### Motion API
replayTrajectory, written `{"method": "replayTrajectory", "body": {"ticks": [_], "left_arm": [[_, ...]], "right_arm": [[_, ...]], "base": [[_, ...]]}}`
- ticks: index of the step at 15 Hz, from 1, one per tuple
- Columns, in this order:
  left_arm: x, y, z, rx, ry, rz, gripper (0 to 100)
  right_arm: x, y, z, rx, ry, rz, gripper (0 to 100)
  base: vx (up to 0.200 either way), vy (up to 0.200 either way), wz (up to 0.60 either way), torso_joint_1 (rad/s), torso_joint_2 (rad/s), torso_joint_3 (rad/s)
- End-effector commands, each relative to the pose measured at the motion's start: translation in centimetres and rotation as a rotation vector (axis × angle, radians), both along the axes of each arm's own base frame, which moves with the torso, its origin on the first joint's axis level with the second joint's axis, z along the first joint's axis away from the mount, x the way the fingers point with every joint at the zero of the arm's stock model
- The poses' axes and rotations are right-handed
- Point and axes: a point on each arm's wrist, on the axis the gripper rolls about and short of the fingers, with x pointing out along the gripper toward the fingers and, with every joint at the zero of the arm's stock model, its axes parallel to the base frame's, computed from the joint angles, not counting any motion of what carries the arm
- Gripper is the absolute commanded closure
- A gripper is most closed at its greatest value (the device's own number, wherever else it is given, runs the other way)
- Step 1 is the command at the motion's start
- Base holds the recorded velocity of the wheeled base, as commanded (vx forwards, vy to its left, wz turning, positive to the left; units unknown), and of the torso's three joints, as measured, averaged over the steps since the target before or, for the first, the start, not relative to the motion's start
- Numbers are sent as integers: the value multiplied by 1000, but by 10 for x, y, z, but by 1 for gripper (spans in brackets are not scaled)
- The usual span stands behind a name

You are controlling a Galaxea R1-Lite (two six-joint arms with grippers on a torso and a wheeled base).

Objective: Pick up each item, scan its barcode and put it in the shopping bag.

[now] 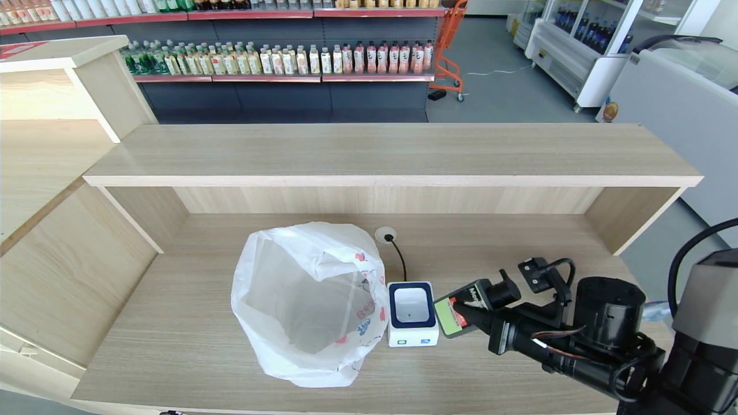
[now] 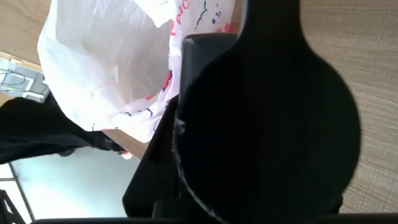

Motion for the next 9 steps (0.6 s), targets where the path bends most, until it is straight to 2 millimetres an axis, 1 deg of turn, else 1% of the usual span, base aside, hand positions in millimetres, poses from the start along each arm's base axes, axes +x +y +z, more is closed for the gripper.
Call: {"method": "replayTrajectory", "body": {"ticks": [1, 3, 4, 9], "left_arm": [[0, 0, 0, 0, 0, 1, 0], [0, 0, 0, 0, 0, 2, 0], [0, 0, 0, 1, 0, 2, 0], [0, 0, 0, 0, 0, 1, 0]], "right_arm": [[-18, -18, 6, -36, -17, -31, 100], [-27, -28, 14, -40, -39, -56, 100], [-26, -31, 16, -37, -47, -66, 100], [-32, -34, 28, -19, -91, -68, 100]], "base": [[0, 0, 0, 0, 0, 0], [0, 0, 0, 0, 0, 0], [0, 0, 0, 0, 0, 0], [-200, 200, 0, 2, 4, 2]]}}
